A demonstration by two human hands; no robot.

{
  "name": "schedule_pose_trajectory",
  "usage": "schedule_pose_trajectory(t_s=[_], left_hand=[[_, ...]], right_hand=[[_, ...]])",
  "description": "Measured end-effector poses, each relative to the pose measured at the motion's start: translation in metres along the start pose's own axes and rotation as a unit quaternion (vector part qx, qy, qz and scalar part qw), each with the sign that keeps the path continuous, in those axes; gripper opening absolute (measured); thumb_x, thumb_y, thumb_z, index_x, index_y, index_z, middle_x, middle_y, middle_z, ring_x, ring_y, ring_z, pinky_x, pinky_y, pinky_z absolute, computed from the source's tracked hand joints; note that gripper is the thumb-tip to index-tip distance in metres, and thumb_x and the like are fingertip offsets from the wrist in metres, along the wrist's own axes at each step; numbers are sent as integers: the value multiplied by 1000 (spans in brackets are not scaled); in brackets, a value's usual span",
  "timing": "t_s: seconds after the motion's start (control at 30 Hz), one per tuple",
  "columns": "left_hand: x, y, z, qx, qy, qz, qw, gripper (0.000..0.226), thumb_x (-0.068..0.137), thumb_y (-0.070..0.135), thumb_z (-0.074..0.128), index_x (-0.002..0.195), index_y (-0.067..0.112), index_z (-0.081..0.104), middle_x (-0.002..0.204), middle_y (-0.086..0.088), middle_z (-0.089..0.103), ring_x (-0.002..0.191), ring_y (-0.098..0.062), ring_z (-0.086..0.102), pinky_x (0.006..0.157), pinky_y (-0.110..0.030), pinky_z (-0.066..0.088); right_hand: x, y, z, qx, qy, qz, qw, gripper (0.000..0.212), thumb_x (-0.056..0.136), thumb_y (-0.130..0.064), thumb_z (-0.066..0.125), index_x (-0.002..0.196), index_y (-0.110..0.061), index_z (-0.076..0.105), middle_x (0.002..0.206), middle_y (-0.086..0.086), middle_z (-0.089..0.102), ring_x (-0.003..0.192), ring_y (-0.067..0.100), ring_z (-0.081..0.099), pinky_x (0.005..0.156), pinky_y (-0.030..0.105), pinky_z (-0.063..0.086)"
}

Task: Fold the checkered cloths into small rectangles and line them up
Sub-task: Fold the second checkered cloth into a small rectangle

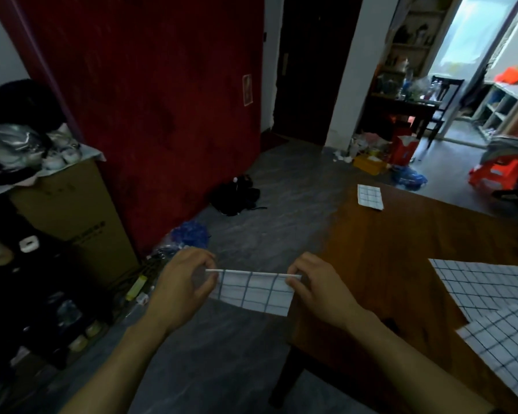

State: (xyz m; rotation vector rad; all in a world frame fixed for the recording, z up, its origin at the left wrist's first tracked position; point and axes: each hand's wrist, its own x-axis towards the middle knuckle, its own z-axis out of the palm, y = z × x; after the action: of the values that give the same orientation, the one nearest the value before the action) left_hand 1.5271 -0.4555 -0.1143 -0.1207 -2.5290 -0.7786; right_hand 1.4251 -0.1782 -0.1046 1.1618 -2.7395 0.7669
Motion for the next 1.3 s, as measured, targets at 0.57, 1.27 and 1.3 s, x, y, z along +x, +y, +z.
schedule_pose_trajectory(t_s=[0.57, 1.27, 1.3], left_hand=[[257, -121, 48, -10, -72, 32, 997, 8, 85, 23, 68, 82, 27, 62, 93, 12, 61, 91, -8, 57, 78, -36, 50], [521, -234, 186, -229, -147, 115, 955, 6, 81, 23, 64, 75, 22, 65, 99, 14, 62, 95, 0, 59, 86, -26, 48], [533, -238, 191, -232, -152, 123, 953, 6, 81, 24, 63, 75, 22, 64, 99, 15, 61, 95, -1, 59, 86, -26, 48]], right_hand=[[211, 95, 1, 58, 92, 148, 983, 5, 94, -28, 58, 95, -24, 59, 101, -6, 52, 93, 6, 52, 85, 32, 49], [393, 214, 9, -63, 78, 328, 939, 15, 87, -29, 67, 84, -39, 57, 99, -16, 52, 91, -2, 51, 80, 21, 47], [405, 217, 9, -66, 78, 334, 937, 15, 87, -29, 67, 83, -40, 57, 99, -17, 52, 92, -2, 51, 80, 21, 47]])
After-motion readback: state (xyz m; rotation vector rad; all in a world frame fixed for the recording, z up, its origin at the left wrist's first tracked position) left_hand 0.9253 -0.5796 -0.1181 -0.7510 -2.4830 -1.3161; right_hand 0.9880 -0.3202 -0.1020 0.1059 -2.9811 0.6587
